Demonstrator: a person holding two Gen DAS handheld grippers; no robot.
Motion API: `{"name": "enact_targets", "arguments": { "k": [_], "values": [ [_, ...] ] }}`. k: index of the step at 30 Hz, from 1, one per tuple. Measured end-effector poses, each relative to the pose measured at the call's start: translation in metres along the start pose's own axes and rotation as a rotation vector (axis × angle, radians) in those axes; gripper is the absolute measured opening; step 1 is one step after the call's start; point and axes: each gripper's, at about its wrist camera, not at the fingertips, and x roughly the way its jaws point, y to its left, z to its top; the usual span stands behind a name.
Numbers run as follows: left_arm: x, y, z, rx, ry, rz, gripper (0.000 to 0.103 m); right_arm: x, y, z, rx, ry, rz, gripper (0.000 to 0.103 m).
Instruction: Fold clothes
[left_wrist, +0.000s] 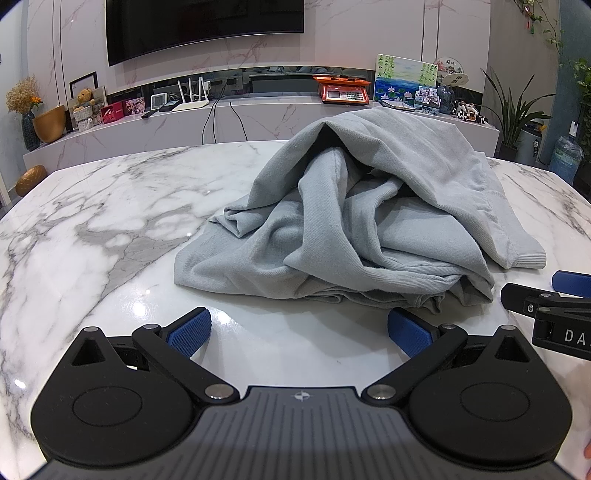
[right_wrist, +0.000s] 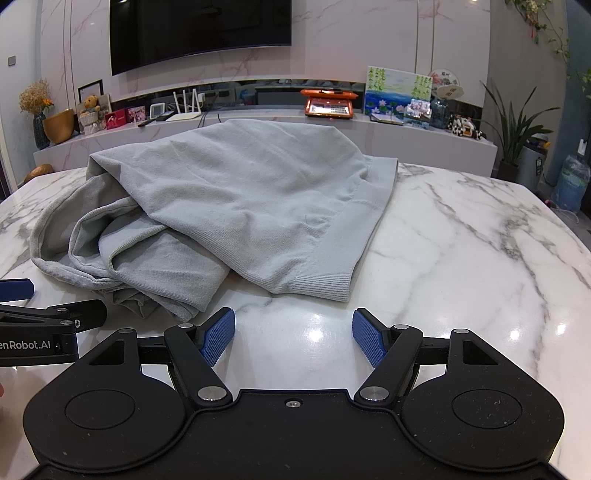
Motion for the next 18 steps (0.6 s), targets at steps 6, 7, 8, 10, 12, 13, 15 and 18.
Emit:
{"name": "enact_targets", "arguments": {
  "k": [6, 7, 8, 10, 12, 13, 15, 18],
  "values": [
    [-0.0001, 0.0001, 0.0, 0.0, 0.0, 0.0, 0.103, 0.0004, -0.0001, 0.0002, 0.0, 0.0, 0.0, 0.069],
    [-0.0001, 0.0002, 0.0, 0.0, 0.0, 0.0, 0.103, 0.0006, -0.0001, 0.0002, 0.0, 0.0, 0.0, 0.069],
    [-0.0001, 0.0002, 0.0, 0.0, 0.0, 0.0, 0.103, 0.0007, -0.0002, 0.0002, 0.0, 0.0, 0.0, 0.07],
    [-0.0001, 0.0001, 0.0, 0.0, 0.0, 0.0, 0.103, 0.001, -0.0003, 0.0003, 0.0, 0.0, 0.0, 0.07],
    [-0.0001, 0.0001, 0.0, 0.0, 0.0, 0.0, 0.103, 0.0014, -0.0004, 0.0005, 0.0, 0.0, 0.0, 0.07],
    [-0.0001, 0.0001, 0.0, 0.0, 0.0, 0.0, 0.103, 0.0015, -0.0004, 0.0005, 0.0, 0.0, 0.0, 0.07],
    [0.0, 0.0001, 0.0, 0.0, 0.0, 0.0, 0.103, 0.0008, -0.0001, 0.0002, 0.0, 0.0, 0.0, 0.07],
    [0.0, 0.0, 0.0, 0.0, 0.0, 0.0, 0.103, 0.0002, 0.0002, 0.0, 0.0, 0.0, 0.0, 0.07]
  ]
}}
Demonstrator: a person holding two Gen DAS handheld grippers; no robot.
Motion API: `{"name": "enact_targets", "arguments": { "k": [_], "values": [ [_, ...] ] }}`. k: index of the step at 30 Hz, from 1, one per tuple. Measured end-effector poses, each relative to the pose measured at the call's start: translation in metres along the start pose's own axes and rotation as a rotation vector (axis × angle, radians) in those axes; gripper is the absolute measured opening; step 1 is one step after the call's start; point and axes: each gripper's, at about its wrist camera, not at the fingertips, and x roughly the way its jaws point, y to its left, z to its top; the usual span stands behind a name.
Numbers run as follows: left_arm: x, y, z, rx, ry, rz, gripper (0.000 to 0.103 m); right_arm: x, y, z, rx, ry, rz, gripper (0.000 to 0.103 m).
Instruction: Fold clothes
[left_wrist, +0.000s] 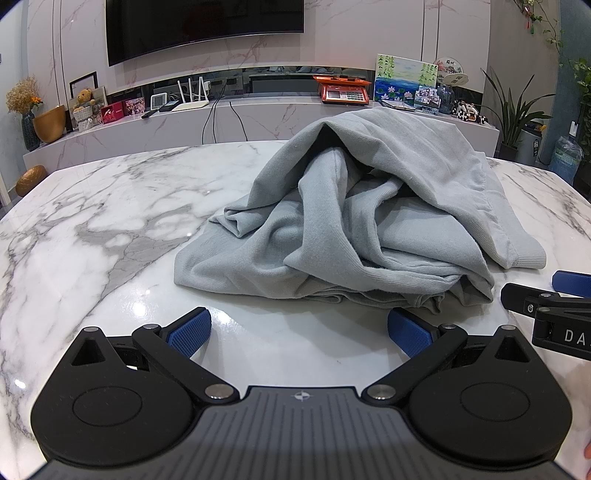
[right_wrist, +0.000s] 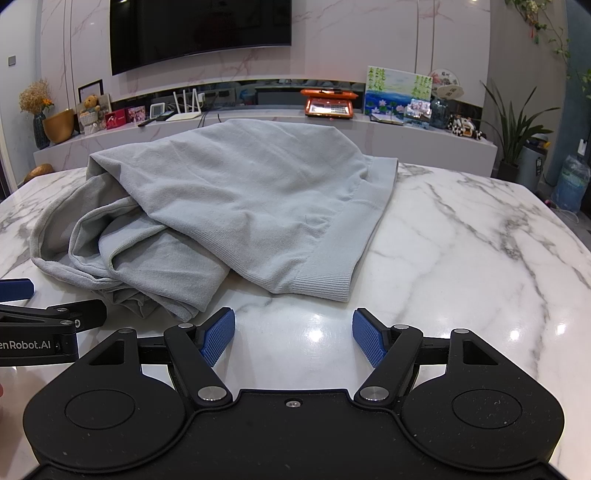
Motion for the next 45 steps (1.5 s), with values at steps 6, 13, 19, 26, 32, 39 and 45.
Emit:
{"name": "enact_targets", "arguments": {
  "k": [6, 13, 19, 26, 32, 39, 45],
  "values": [
    [0.0, 0.0, 0.0, 0.0, 0.0, 0.0, 0.103, -0.0017, 0.0007, -0.0006, 0.0, 0.0, 0.0, 0.07],
    [0.0, -0.0001, 0.0001, 0.0, 0.0, 0.0, 0.103, -0.0017, 0.0007, -0.0006, 0.0, 0.0, 0.0, 0.07],
    [0.0001, -0.0002, 0.0001, 0.0, 0.0, 0.0, 0.103, -0.0017, 0.0007, -0.0006, 0.0, 0.0, 0.0, 0.07],
    [0.0, -0.0003, 0.0001, 0.0, 0.0, 0.0, 0.103, -0.0017, 0.0008, -0.0006, 0.0, 0.0, 0.0, 0.07],
    [-0.0001, -0.0003, 0.0001, 0.0, 0.0, 0.0, 0.103, -0.0015, 0.0007, -0.0003, 0.0, 0.0, 0.0, 0.07],
    [-0.0002, -0.0002, 0.0, 0.0, 0.0, 0.0, 0.103, -0.0013, 0.001, 0.0002, 0.0, 0.0, 0.001, 0.07],
    [-0.0032, 0.0014, -0.0023, 0.011, -0.002, -0.015, 0.103, -0.0034, 0.0018, -0.001, -0.007, 0.0, 0.01, 0.07]
  ]
}}
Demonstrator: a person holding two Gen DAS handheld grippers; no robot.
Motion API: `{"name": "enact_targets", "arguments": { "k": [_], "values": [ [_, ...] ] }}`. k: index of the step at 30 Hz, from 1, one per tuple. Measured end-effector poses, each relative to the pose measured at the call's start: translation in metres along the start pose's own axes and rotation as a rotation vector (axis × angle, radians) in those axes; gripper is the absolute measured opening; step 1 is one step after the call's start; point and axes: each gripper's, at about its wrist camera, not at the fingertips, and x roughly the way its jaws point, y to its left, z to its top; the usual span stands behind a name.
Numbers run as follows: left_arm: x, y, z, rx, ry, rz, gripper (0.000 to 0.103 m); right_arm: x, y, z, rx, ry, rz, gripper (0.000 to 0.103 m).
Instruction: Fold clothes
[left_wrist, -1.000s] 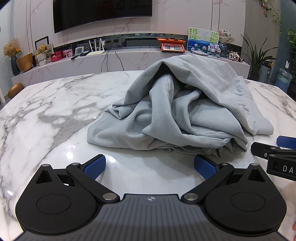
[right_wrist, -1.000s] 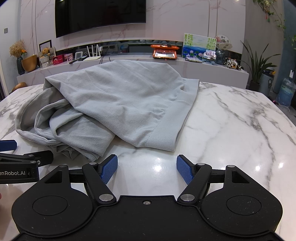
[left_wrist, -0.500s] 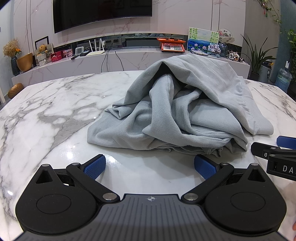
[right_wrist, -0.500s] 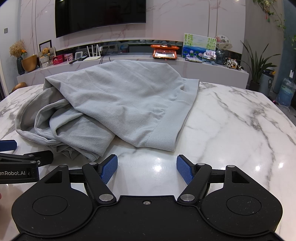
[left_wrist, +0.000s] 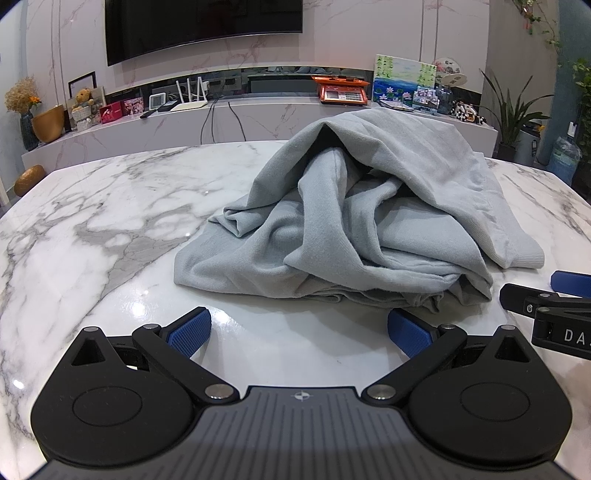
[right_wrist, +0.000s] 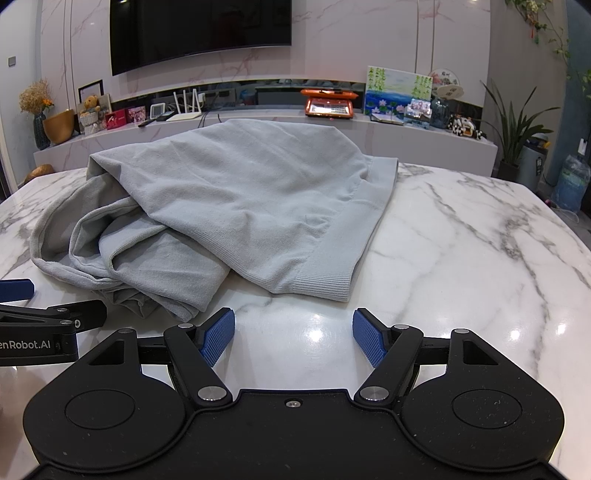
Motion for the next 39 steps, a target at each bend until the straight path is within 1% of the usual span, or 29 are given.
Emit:
{"name": "enact_targets", "arguments": {
  "k": [3, 4, 7, 10, 12, 15, 16, 18, 22, 24, 29, 31, 33, 35, 36, 38, 39],
  "values": [
    [-0.006, 0.004, -0.004, 0.012, -0.002, -0.008, 0.101, -0.005, -0.002, -0.004, -0.016, 0.0, 0.021, 0.07],
    [-0.006, 0.005, -0.005, 0.015, -0.002, -0.008, 0.099, -0.009, -0.006, -0.007, -0.02, 0.001, 0.03, 0.07],
    [-0.012, 0.008, -0.006, 0.018, 0.0, -0.01, 0.096, -0.013, -0.009, -0.007, -0.007, 0.016, 0.018, 0.07],
    [-0.025, 0.015, -0.004, 0.004, -0.036, -0.023, 0.095, -0.021, -0.013, -0.006, 0.008, 0.012, 0.019, 0.07],
    [-0.027, 0.019, -0.001, -0.001, -0.054, -0.011, 0.095, -0.023, -0.015, -0.002, 0.005, -0.005, 0.027, 0.07],
    [-0.027, 0.027, 0.005, -0.013, -0.066, 0.007, 0.095, -0.015, -0.012, 0.006, -0.061, 0.0, 0.032, 0.069],
    [-0.024, 0.032, 0.007, -0.026, -0.06, 0.012, 0.095, -0.015, -0.012, 0.007, -0.066, 0.001, 0.033, 0.069],
    [-0.019, 0.042, 0.011, -0.05, -0.048, 0.023, 0.095, -0.008, -0.009, 0.015, -0.13, -0.002, 0.046, 0.069],
    [-0.007, 0.065, 0.019, -0.096, -0.02, 0.047, 0.095, 0.004, -0.005, 0.025, -0.218, 0.006, 0.078, 0.069],
    [-0.003, 0.073, 0.023, -0.114, -0.009, 0.041, 0.095, 0.016, 0.0, 0.028, -0.291, 0.021, 0.082, 0.069],
    [0.005, 0.084, 0.029, -0.148, 0.015, 0.001, 0.095, 0.029, -0.002, 0.033, -0.317, 0.026, 0.119, 0.067],
    [0.01, 0.086, 0.03, -0.155, 0.027, -0.015, 0.095, 0.032, 0.0, 0.036, -0.334, 0.026, 0.134, 0.059],
    [0.016, 0.086, 0.032, -0.158, 0.045, -0.023, 0.094, 0.034, 0.004, 0.038, -0.362, 0.028, 0.151, 0.027],
    [0.023, 0.085, 0.034, -0.156, 0.059, -0.038, 0.088, 0.036, 0.007, 0.041, -0.386, 0.044, 0.149, 0.012],
    [0.024, 0.084, 0.036, -0.15, 0.056, -0.043, 0.084, 0.037, 0.009, 0.043, -0.393, 0.056, 0.15, 0.011],
    [0.026, 0.082, 0.038, -0.132, 0.047, -0.066, 0.064, 0.038, 0.009, 0.046, -0.403, 0.07, 0.148, 0.005],
    [0.026, 0.082, 0.039, -0.125, 0.043, -0.076, 0.059, 0.038, 0.009, 0.046, -0.406, 0.073, 0.145, 0.003]
  ]
}}
